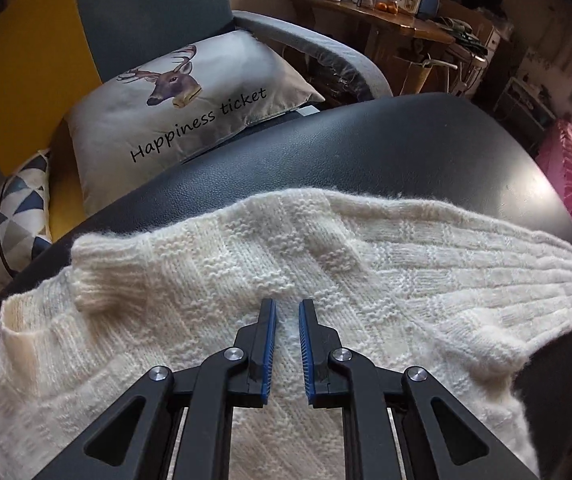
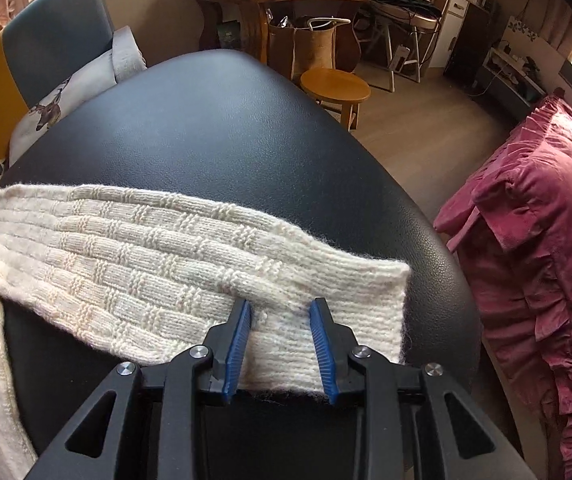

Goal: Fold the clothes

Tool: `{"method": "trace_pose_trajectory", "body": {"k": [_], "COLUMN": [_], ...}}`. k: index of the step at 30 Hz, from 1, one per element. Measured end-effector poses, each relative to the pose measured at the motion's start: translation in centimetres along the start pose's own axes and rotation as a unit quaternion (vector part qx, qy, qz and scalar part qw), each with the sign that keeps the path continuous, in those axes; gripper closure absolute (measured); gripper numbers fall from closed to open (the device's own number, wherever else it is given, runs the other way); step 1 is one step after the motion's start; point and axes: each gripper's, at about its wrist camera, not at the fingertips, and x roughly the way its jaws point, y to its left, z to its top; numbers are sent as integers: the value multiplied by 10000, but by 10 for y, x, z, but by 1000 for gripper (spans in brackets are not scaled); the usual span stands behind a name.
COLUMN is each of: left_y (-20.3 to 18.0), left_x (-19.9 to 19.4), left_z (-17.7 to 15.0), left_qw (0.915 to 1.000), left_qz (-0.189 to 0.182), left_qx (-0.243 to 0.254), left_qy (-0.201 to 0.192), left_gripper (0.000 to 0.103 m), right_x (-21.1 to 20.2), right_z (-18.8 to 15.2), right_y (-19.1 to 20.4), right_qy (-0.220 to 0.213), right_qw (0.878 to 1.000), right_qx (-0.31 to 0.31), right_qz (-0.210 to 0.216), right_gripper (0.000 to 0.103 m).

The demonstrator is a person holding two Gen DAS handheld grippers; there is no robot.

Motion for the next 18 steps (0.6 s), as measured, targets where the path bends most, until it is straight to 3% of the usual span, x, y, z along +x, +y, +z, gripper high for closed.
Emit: {"method": "trace_pose_trajectory", "body": {"k": [3,9,12,15,18], "left_y": [-16,-62,-85,-100,-104], "left_x": [-14,-38,-43,-35,-27], "left_z": [-9,-41,-63,-79,-91], "left_qw": [9994,9935,9891,9854,9825], "left_qz": [-174,-791,-1031,-1153,-1248], "left_qx": [261,790,1040,1251,1371], "left_qy": [-128,-227,-156,67,171], "left_gripper": [91,91,91,91,91], "right_x": [-21,-14,7,37,46], "right_z": [3,23,35,44,49], "right_y": [17,97,128,140,144], "right_qy": [-287,-152,29,331,286], "right_qw": [9983,9872,9842,9856,9877], "right_qx": [-179,-960,-1263,-1373,-1398], "right_qz": [477,1269,1245,924,642], "right_gripper": [73,73,73,73,73]}}
